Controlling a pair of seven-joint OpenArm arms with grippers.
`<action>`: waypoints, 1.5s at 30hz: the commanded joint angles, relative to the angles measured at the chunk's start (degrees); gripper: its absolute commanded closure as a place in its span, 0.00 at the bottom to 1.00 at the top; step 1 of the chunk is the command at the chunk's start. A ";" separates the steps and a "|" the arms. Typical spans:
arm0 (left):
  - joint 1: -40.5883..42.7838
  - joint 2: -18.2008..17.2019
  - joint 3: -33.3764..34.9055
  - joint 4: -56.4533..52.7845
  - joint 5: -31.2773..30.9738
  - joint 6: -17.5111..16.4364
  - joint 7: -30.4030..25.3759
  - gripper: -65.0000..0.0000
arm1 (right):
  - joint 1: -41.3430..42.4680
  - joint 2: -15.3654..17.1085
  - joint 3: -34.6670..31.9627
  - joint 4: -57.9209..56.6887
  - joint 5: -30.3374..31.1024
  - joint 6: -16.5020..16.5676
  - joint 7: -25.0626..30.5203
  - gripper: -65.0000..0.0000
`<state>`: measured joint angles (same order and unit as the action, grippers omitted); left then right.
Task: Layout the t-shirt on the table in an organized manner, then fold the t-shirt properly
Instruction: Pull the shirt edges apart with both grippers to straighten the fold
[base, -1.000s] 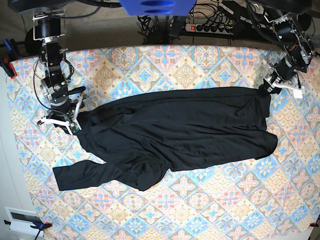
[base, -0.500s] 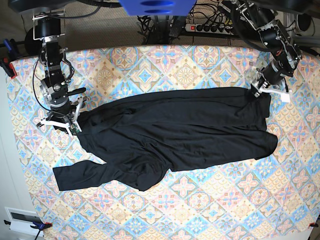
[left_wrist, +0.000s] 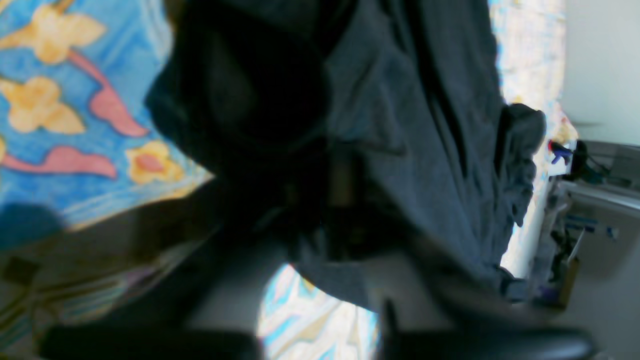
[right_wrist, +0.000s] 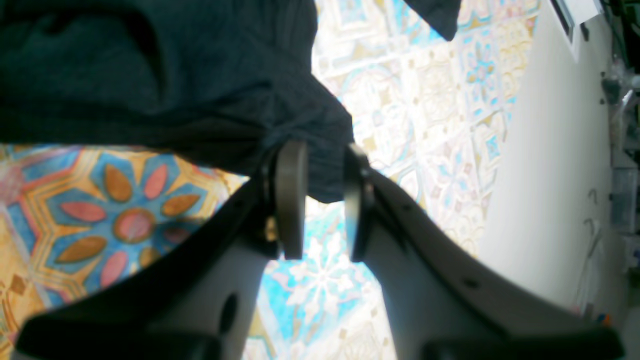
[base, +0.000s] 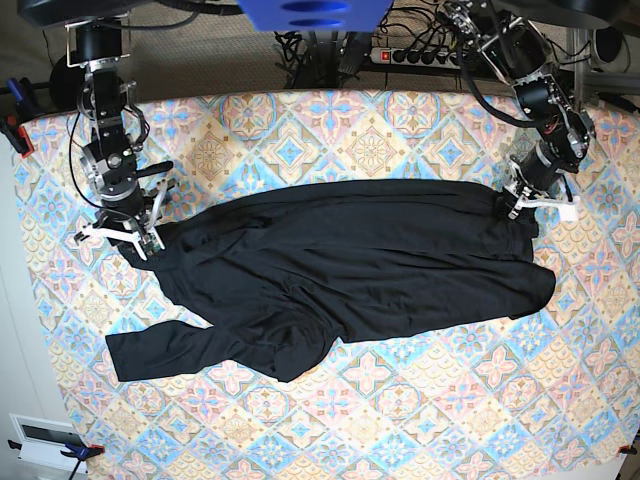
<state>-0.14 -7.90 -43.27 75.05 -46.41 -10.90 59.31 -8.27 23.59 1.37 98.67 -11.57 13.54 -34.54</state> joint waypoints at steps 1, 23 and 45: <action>-0.69 -0.58 0.23 0.51 0.48 0.13 0.52 1.00 | -0.47 0.89 2.46 1.24 -0.16 -0.84 0.39 0.81; 2.03 -9.99 -0.21 1.22 -5.41 -0.31 0.34 1.00 | -1.35 -0.87 22.41 -8.70 55.40 -0.66 -11.65 0.69; 3.09 -10.34 -0.12 1.22 -5.50 -0.31 0.25 1.00 | 4.62 -3.77 21.97 -23.29 66.56 -0.66 -13.32 0.65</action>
<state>3.46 -17.15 -43.27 75.20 -50.98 -10.74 60.05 -4.64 19.22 23.14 74.76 54.50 12.69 -48.29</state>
